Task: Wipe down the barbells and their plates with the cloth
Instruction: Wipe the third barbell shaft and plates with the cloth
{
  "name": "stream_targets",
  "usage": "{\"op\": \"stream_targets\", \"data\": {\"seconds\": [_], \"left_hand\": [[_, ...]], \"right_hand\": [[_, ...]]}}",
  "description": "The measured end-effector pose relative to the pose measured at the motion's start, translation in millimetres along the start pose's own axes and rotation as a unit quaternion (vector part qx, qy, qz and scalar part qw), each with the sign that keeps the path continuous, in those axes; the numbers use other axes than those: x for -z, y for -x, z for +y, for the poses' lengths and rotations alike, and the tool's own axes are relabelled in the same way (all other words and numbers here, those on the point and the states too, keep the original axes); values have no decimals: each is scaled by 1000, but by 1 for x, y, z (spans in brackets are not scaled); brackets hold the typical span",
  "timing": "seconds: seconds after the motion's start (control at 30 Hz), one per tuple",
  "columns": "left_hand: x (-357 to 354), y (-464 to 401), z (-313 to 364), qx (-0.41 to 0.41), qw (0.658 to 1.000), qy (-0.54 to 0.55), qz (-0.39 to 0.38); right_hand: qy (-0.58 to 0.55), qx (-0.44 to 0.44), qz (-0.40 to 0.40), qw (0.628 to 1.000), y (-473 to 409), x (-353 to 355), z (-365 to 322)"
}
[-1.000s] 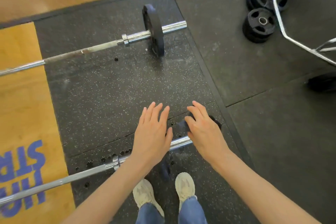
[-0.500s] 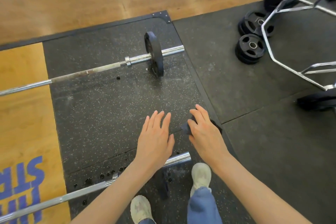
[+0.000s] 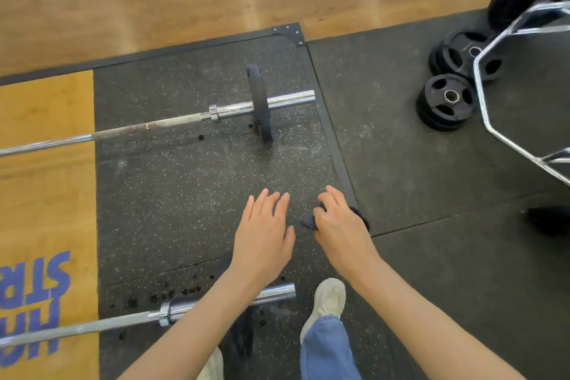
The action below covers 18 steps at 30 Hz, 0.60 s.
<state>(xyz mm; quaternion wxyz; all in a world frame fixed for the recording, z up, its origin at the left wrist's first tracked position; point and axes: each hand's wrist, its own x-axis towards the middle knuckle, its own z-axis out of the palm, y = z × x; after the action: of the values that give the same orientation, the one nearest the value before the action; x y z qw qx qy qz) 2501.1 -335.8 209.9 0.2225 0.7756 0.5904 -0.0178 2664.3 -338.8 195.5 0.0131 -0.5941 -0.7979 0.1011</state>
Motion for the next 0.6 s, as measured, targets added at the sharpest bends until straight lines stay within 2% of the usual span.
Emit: {"op": "stream_targets", "data": {"seconds": [0.3, 0.6], "left_hand": [[8, -56, 68, 5, 999, -43, 14], [41, -89, 63, 15, 996, -64, 58]], "right_hand": [[1, 62, 50, 997, -19, 39, 84], [8, 86, 69, 994, -55, 52, 108]]}}
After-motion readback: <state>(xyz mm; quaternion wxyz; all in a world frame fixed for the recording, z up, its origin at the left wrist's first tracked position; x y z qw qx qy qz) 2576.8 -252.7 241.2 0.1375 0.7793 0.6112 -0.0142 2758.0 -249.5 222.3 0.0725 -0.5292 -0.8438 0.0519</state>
